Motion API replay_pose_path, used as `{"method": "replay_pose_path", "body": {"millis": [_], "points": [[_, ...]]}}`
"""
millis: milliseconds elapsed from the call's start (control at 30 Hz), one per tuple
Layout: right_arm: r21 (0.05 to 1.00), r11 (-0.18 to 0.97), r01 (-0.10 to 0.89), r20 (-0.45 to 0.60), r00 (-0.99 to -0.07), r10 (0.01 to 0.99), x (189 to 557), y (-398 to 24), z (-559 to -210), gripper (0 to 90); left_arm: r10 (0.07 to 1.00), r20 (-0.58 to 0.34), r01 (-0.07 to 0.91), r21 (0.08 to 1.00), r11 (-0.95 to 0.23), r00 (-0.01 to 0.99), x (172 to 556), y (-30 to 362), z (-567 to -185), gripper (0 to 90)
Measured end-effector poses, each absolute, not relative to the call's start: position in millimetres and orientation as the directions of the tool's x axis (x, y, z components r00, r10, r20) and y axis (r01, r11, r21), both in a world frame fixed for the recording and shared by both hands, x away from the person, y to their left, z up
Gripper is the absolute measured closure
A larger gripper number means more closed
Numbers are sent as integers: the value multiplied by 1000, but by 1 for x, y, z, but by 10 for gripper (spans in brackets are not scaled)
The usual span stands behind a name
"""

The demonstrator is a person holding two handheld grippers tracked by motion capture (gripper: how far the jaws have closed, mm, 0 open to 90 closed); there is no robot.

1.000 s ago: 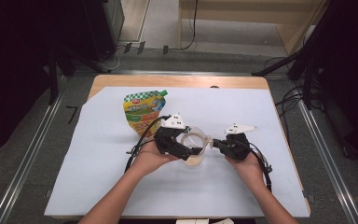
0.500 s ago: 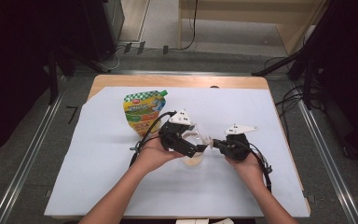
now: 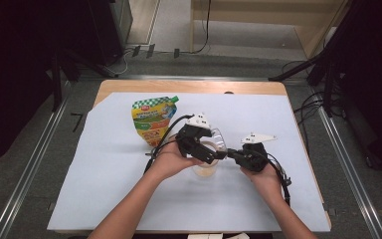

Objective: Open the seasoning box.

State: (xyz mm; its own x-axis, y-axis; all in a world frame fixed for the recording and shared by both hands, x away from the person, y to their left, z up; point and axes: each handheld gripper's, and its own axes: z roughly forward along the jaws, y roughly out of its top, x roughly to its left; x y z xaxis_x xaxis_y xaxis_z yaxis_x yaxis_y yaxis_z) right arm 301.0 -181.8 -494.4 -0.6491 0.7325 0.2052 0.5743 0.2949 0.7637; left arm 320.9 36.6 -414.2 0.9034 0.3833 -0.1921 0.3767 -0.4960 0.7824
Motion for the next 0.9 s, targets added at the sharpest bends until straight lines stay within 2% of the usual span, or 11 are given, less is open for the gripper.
{"method": "replay_pose_path", "body": {"millis": [200, 300, 633, 733, 800, 900], "points": [[769, 300, 565, 199, -657, 727, 301, -183, -494, 900, 377, -192, 377, 773, -510, 906, 326, 27, -412, 123], [773, 296, 561, 201, -659, 724, 301, -183, -494, 900, 379, -217, 397, 767, -504, 899, 328, 24, -413, 90], [777, 282, 563, 204, -649, 733, 299, -192, -490, 835, 377, -232, 407, 767, -496, 897, 324, 30, -408, 73], [780, 273, 563, 212, -649, 731, 297, -196, -489, 791, 360, -233, 401, 757, -516, 903, 321, 36, -405, 94], [776, 270, 570, 230, -654, 721, 296, -198, -489, 701, 355, -227, 396, 749, -532, 907, 318, 40, -404, 141], [779, 279, 562, 226, -667, 710, 292, -200, -489, 639, 360, -231, 403, 742, -536, 904, 316, 48, -402, 167]]}}
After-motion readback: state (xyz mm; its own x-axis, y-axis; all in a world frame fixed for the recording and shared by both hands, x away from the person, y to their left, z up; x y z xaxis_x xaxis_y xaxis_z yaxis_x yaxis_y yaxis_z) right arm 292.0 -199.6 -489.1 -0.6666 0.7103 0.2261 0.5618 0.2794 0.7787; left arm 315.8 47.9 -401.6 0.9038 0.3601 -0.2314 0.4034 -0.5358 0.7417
